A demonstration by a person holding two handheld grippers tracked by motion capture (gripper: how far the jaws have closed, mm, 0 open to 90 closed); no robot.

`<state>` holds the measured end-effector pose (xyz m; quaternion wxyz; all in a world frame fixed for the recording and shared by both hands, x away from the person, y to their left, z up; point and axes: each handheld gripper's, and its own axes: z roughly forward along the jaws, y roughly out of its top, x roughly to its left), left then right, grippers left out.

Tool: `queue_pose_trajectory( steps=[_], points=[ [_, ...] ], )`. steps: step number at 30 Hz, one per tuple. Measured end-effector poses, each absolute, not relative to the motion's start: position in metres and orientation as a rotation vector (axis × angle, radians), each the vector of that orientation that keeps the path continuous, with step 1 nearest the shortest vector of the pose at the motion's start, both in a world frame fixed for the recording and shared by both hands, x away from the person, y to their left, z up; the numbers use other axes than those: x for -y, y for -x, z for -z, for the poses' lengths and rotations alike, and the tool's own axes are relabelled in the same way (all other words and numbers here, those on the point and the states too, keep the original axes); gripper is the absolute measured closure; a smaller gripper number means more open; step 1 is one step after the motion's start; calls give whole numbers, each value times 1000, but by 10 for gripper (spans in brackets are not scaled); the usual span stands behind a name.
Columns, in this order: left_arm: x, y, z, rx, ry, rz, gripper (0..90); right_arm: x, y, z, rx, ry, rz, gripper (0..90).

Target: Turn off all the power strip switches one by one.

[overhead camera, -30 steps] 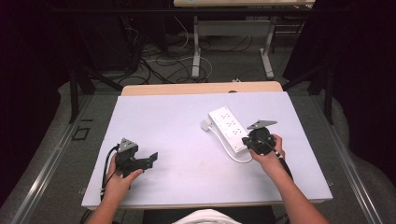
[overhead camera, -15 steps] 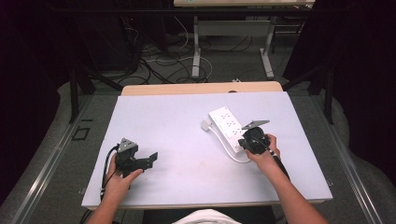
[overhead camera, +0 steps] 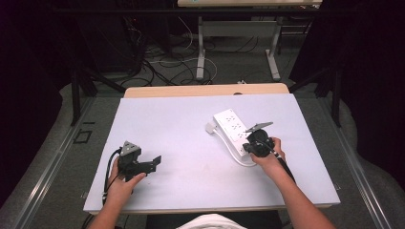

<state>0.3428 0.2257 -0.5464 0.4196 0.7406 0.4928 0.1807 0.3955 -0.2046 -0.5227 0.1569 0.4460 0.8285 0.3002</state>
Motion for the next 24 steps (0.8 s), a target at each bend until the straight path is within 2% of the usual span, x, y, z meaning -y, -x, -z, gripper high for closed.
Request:
queue_pose_trajectory(
  steps=[24],
  points=[
    [-225, -344, 547, -1237, -1857, -451, 93, 200, -401, 519, -2403, -1256, -797, 900]
  ],
)
